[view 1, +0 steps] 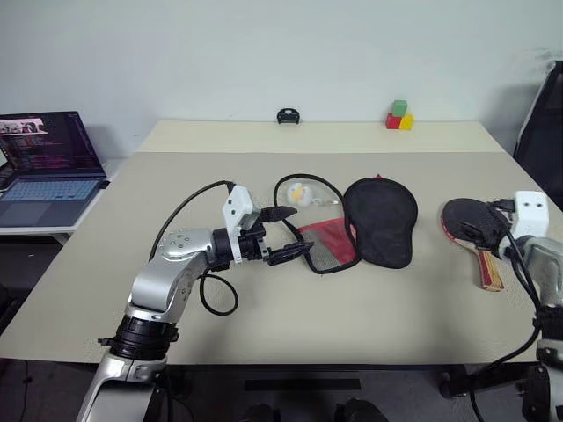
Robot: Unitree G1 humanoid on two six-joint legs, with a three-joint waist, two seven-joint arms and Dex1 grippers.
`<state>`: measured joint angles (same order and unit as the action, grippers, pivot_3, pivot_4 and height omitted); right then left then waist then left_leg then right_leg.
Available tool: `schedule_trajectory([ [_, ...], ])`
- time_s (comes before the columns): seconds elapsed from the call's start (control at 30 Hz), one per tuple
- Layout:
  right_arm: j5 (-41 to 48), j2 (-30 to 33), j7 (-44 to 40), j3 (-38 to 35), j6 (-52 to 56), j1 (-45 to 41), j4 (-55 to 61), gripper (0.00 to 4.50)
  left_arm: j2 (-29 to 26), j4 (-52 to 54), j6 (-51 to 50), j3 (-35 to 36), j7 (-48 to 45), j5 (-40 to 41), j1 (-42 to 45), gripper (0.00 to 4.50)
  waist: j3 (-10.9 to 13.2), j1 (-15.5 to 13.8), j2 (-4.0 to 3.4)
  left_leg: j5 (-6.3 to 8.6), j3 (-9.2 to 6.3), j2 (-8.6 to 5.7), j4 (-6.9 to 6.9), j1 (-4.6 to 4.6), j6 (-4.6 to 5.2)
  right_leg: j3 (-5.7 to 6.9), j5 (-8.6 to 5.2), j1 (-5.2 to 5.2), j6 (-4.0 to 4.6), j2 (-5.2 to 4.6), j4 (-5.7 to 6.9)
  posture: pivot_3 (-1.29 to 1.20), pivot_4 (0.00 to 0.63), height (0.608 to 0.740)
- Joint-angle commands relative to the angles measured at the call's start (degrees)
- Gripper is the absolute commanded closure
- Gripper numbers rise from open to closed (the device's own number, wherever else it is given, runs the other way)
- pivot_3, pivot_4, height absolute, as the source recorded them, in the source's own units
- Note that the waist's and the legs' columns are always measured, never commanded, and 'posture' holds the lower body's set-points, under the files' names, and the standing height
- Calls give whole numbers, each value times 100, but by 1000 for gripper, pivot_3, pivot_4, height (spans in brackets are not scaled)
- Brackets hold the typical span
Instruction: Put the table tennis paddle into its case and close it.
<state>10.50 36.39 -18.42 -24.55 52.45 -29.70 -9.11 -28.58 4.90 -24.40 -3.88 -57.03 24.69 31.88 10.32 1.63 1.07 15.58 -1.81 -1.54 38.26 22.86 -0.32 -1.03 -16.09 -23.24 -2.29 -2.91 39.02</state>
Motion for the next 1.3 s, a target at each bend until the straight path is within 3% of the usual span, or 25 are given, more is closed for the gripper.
schedule_trajectory([
  [0.03, 170, -125, 259, -293, 356, 251, 653, 47, -48, 126, 55, -15, -128, 55, 155, 0, 0, 19, -1, 0, 2, 0, 0, -3, 0, 0, 0, 1, 0, 0, 0, 0, 150, 740],
  [0.4, 445, -531, 589, -336, 912, 678, 1076, 47, -5, -65, 216, -67, -225, -34, 290, 0, -1, 13, -2, 0, 6, 5, -1, -5, 2, 0, 0, 1, 0, 7, 1, 0, 150, 740],
  [0.83, 178, -360, 468, 421, 116, 592, 19, 47, -27, -52, 227, -12, -167, -93, 217, 0, -14, 31, 19, 0, 11, 7, 2, -18, 4, -2, 2, 13, -1, 11, 2, 0, 150, 740],
  [1.0, 107, -334, 460, 485, -169, 448, -535, 47, -35, -52, 228, -3, -155, -100, 210, 0, -22, 31, 43, 0, 16, 13, 0, -90, 7, -5, 9, 85, 0, 19, -10, 0, 150, 740],
  [1.1, 150, -319, 482, 378, -174, 369, -820, 610, -52, -41, 229, 1, -143, -105, 192, 0, -28, 28, 54, 0, 16, 13, -4, -133, 8, -6, 8, 128, -2, 21, -18, 0, 150, 740],
  [1.3, 208, -328, 616, 180, -174, 318, -996, 2526, -141, -16, 219, 50, -108, -101, 118, 0, -38, 10, 71, -2, 11, 13, -4, -153, 11, -5, 8, 154, -2, 22, -24, 0, 150, 740],
])
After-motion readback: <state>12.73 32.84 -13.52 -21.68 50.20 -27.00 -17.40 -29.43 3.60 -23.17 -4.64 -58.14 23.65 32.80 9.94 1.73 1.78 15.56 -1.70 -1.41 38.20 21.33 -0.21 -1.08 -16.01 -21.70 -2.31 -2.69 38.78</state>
